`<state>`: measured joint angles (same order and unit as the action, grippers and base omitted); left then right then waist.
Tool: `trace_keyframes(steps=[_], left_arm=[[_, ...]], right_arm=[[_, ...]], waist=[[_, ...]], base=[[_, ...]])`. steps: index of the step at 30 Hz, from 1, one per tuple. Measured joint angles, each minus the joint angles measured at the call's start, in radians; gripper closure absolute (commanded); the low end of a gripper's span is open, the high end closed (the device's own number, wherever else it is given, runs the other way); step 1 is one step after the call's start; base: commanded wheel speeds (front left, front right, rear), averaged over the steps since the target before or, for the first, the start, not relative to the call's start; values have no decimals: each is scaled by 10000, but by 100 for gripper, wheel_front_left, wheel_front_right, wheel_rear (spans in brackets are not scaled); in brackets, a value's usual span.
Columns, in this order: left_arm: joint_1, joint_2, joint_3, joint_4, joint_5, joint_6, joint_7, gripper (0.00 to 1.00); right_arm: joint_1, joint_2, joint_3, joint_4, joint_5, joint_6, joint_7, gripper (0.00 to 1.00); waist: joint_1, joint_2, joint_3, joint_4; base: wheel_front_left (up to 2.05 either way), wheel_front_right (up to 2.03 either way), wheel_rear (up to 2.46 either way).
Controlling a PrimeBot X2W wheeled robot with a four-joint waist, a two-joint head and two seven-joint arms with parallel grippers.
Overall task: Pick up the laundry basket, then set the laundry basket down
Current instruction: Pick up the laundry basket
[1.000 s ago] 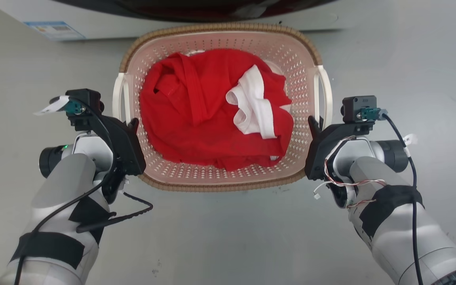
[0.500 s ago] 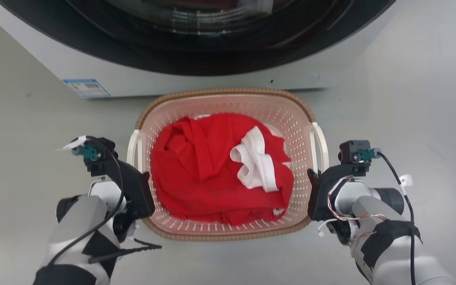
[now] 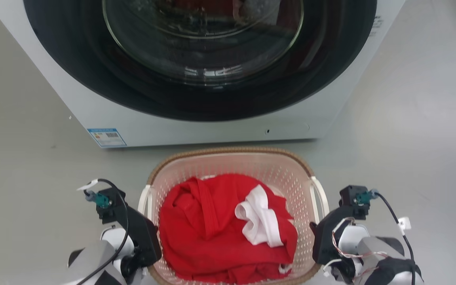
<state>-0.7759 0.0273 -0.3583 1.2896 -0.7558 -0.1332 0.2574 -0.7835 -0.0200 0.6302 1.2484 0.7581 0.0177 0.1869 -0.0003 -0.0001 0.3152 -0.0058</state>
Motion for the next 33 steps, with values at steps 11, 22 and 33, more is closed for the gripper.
trace_keyframes(steps=[11, 22, 33], left_arm=[[1244, -138, 67, 38, -221, 130, 420, 100], [2224, -267, 27, 58, -378, 372, 819, 100], [2573, -297, -58, 54, -424, 543, 1365, 100]], right_arm=[[1158, 35, -81, 188, 278, 178, 514, 100], [2110, 35, -180, 272, 529, 265, 989, 100], [2466, 13, -184, 303, 606, 278, 1480, 100]], waist=[[1, 0, -1464, 57], [1, 0, -2742, 104], [2, 1, -3347, 181]], base=[[0, 0, 0], [0, 0, 0], [0, 0, 0]])
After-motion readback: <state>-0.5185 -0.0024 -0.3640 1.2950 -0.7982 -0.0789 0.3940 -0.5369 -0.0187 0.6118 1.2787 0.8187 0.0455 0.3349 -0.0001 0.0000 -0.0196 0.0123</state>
